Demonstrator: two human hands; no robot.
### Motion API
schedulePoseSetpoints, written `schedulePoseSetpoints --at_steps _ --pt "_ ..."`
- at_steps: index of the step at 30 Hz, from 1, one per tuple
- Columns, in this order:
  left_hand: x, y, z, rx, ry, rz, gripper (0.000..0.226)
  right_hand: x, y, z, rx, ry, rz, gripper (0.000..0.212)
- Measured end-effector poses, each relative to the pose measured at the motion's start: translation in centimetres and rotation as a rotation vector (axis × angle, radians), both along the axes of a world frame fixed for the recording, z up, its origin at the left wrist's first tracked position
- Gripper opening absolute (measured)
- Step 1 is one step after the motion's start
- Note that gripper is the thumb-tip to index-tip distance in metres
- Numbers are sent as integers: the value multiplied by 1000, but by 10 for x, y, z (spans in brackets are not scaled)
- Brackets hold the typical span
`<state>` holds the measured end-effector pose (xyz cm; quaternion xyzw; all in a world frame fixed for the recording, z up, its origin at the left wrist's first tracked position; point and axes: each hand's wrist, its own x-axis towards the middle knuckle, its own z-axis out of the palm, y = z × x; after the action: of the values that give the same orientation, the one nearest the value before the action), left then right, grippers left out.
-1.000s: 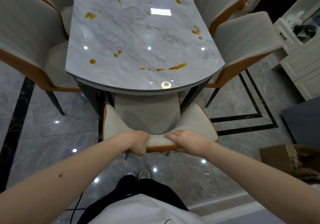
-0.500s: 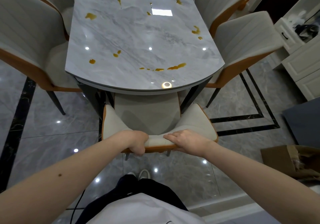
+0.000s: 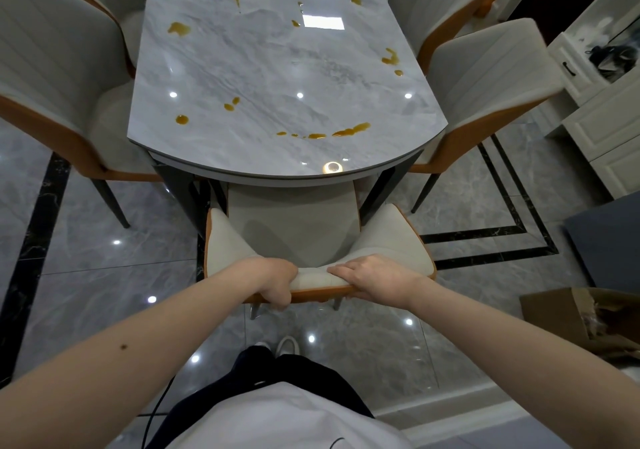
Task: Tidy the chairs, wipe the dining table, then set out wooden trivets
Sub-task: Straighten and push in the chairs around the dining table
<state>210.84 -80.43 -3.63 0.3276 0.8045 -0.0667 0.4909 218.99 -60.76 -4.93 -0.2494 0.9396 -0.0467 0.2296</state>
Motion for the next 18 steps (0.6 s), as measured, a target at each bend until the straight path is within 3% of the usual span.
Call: schedulePoseSetpoints --at_steps 18 --pt "-2 3 1 -12 7 -36 69 -3 4 -2 13 -3 33 55"
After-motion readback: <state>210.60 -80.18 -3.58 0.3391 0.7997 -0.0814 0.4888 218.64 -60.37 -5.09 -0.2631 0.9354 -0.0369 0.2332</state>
